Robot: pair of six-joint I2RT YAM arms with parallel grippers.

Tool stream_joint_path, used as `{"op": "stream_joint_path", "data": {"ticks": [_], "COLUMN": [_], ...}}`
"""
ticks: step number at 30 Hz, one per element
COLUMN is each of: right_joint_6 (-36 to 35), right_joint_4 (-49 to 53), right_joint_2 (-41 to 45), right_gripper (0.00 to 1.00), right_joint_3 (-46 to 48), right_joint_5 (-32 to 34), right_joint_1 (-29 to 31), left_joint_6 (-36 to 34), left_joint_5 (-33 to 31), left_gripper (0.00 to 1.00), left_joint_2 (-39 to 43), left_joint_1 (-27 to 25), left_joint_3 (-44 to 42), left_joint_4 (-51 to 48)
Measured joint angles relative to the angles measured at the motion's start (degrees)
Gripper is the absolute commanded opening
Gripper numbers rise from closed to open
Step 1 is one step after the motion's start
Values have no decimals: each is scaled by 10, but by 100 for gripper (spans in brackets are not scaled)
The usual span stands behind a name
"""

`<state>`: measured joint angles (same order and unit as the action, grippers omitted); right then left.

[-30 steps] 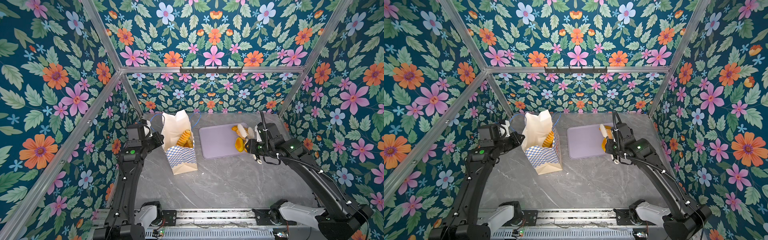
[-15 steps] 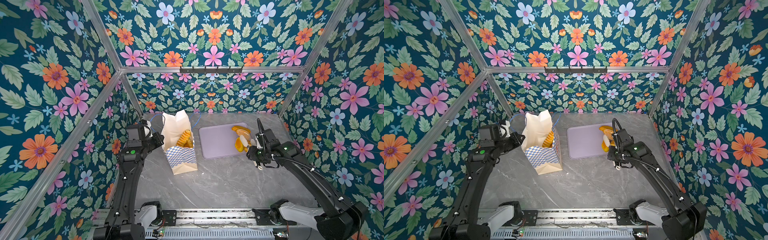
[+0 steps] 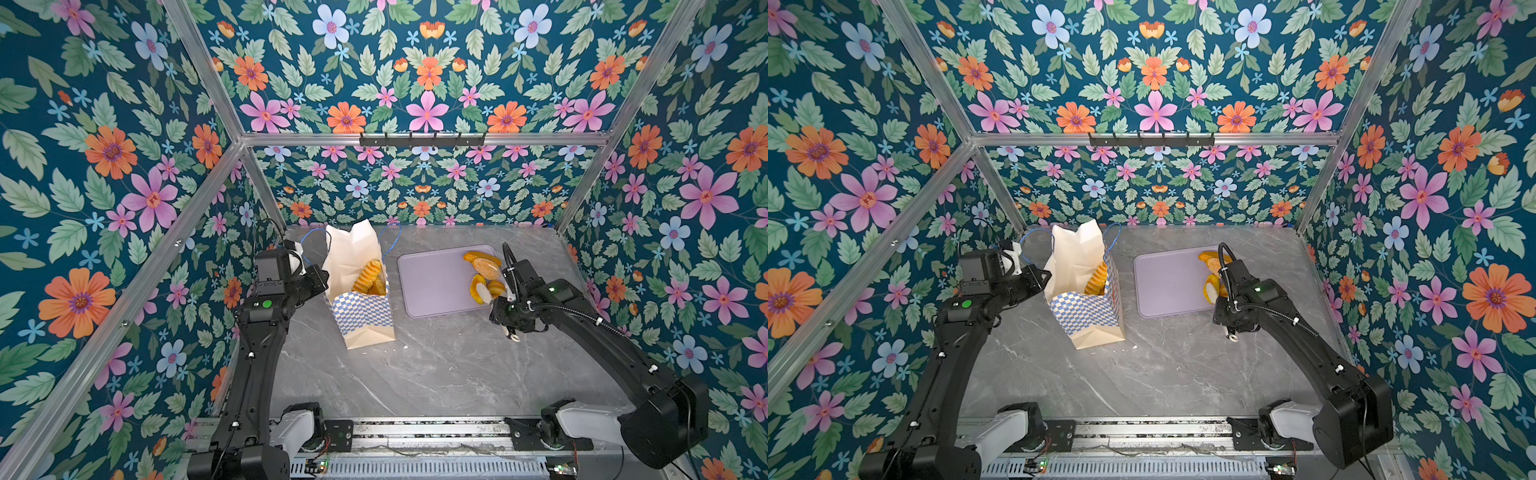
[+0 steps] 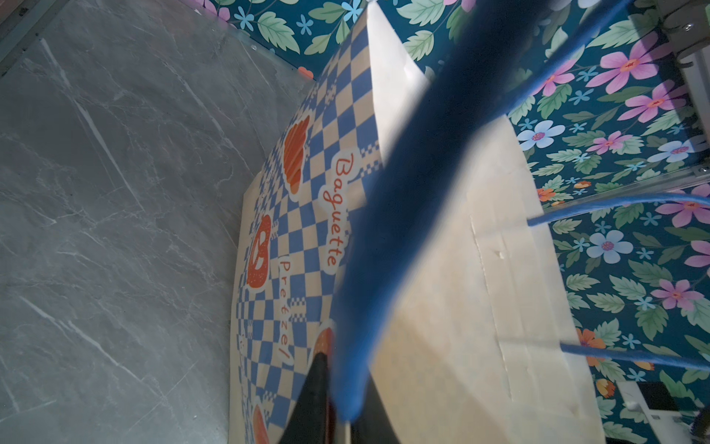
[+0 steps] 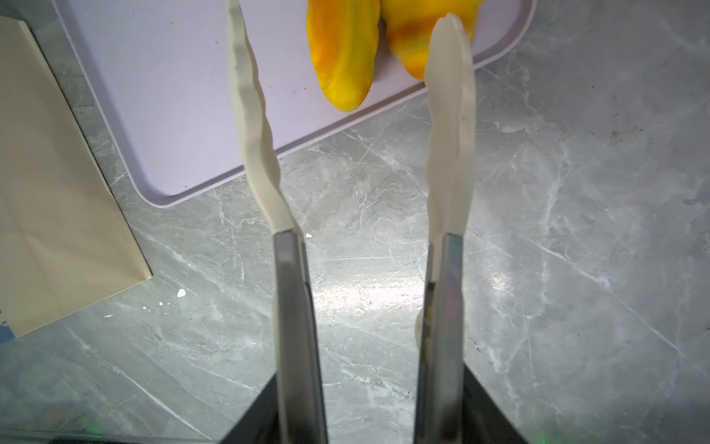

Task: Place the fake bread into the paper bag
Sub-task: 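Move the open tongs with the right gripper back over the bread tray, then lower the tongs onto the oval yellow loaf and close them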

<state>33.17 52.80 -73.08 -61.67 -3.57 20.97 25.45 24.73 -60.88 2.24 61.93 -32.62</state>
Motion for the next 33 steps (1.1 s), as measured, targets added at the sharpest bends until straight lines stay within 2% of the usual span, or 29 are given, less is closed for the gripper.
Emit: {"op": "stream_joint_path", "data": {"ticks": [5, 10, 33], "right_joint_6": [0, -3, -4], "right_joint_4": [-21, -38, -74], "right_joint_2": [-2, -7, -64], "right_gripper": [52, 50, 48], "right_joint_3": [24, 26, 34], "right_joint_5": [-47, -82, -112], "right_joint_1": [-37, -40, -42], "left_joint_6": [0, 0, 0], "left_joint_5": [2, 4, 5], "left_gripper": [15, 15, 14], "left_joint_2": [0, 0, -2], "left_joint_1": [0, 0, 0], "left_joint_3": [-2, -2, -2], "left_joint_4": [2, 4, 5]}}
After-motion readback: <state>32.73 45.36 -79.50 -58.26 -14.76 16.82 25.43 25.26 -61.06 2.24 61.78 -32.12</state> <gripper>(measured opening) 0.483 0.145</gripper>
